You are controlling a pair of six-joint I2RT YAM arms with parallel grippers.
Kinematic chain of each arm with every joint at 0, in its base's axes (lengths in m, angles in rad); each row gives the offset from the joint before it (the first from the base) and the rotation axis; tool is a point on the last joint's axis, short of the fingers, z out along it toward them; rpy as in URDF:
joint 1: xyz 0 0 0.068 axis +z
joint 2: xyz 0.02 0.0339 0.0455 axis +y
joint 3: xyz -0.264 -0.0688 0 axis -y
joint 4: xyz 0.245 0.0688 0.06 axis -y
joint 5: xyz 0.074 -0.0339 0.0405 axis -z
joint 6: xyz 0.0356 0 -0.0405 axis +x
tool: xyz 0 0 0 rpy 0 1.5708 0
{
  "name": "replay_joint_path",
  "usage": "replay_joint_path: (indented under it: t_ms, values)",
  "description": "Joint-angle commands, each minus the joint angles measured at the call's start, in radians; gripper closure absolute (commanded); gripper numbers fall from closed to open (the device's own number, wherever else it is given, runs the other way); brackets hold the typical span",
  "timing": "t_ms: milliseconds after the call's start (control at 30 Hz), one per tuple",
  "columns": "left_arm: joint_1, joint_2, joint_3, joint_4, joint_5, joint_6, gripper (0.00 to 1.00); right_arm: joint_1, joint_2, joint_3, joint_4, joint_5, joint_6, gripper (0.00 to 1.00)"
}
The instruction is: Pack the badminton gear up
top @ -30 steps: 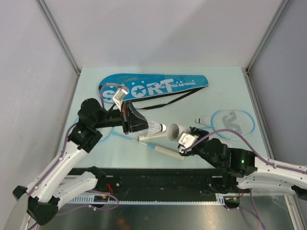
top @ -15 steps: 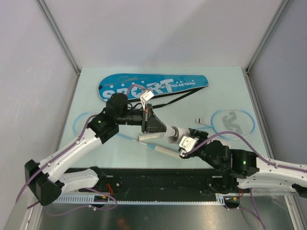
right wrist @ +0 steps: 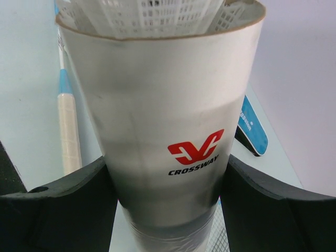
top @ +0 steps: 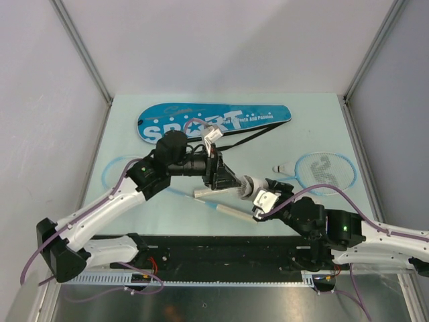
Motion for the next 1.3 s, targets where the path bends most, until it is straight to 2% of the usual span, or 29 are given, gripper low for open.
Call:
replay_joint_path:
  t_ms: [0, 133, 300, 333, 400, 533, 600, 733, 800, 867, 900, 933, 967, 1000, 1067, 1100, 1133, 1167, 1200, 1233, 1267]
  values:
    - [-0.022, 0.028, 0.054, -0.022, -0.048, 0.050, 0.43, 0.006, -0.016, 0.024, 0.069, -0.001, -0.012, 0.76]
    - [-0.096, 0.079, 0.113, -0.026, -0.095, 0.069, 0.36, 0.008, -0.010, 0.019, 0.077, -0.004, -0.009, 0.76]
    - [-0.186, 0.157, 0.156, -0.032, -0.229, 0.098, 0.28, 0.011, -0.010, 0.018, 0.086, -0.001, -0.006, 0.76]
    - [-0.192, 0.160, 0.159, -0.034, -0.258, 0.108, 0.18, 0.019, -0.014, 0.018, 0.082, 0.015, -0.003, 0.76]
    - [-0.195, 0.144, 0.148, -0.040, -0.282, 0.115, 0.12, 0.022, -0.022, 0.019, 0.074, 0.028, -0.002, 0.76]
    - [-0.164, 0.003, 0.111, -0.045, -0.327, 0.142, 0.07, 0.035, -0.034, 0.018, 0.045, 0.065, 0.014, 0.77]
    - [-0.146, -0.053, 0.087, -0.043, -0.335, 0.158, 0.00, 0.043, -0.033, 0.019, 0.039, 0.088, 0.017, 0.77]
    - [-0.091, -0.180, 0.045, -0.040, -0.371, 0.171, 0.00, 0.062, -0.026, 0.019, 0.035, 0.123, 0.023, 0.77]
    - [-0.091, -0.249, 0.022, -0.029, -0.495, 0.178, 0.03, 0.062, -0.023, 0.019, 0.038, 0.167, 0.037, 0.77]
    - [-0.091, -0.290, -0.036, 0.012, -0.615, 0.171, 0.10, 0.062, -0.026, 0.018, 0.064, 0.268, 0.058, 0.76]
    - [-0.091, -0.306, -0.054, 0.026, -0.735, 0.168, 0.21, 0.063, -0.031, 0.019, 0.078, 0.311, 0.067, 0.76]
    - [-0.091, -0.303, -0.073, 0.055, -0.788, 0.150, 0.26, 0.063, -0.036, 0.018, 0.091, 0.354, 0.076, 0.75]
    - [-0.091, -0.295, -0.106, 0.073, -0.831, 0.139, 0.28, 0.063, -0.045, 0.019, 0.121, 0.446, 0.084, 0.75]
    - [-0.092, -0.254, -0.122, 0.090, -0.898, 0.121, 0.27, 0.063, -0.049, 0.018, 0.138, 0.491, 0.099, 0.75]
    - [-0.094, -0.196, -0.171, 0.188, -0.931, 0.115, 0.22, 0.065, -0.062, 0.019, 0.173, 0.580, 0.104, 0.75]
    - [-0.097, -0.164, -0.201, 0.269, -0.896, 0.175, 0.18, 0.065, -0.078, 0.019, 0.180, 0.595, 0.109, 0.75]
    - [-0.098, -0.089, -0.237, 0.446, -0.872, 0.202, 0.16, 0.065, -0.089, 0.019, 0.184, 0.606, 0.112, 0.75]
    - [-0.097, -0.044, -0.281, 0.515, -0.869, 0.205, 0.14, 0.066, -0.102, 0.019, 0.198, 0.623, 0.110, 0.75]
    - [-0.091, 0.003, -0.277, 0.553, -0.867, 0.173, 0.11, 0.065, -0.126, 0.018, 0.207, 0.634, 0.113, 0.75]
    - [-0.080, 0.128, -0.254, 0.564, -0.865, 0.138, 0.10, 0.068, -0.138, 0.019, 0.218, 0.646, 0.118, 0.75]
    - [-0.075, 0.186, -0.178, 0.552, -0.867, 0.100, 0.13, 0.068, -0.149, 0.027, 0.215, 0.670, 0.127, 0.75]
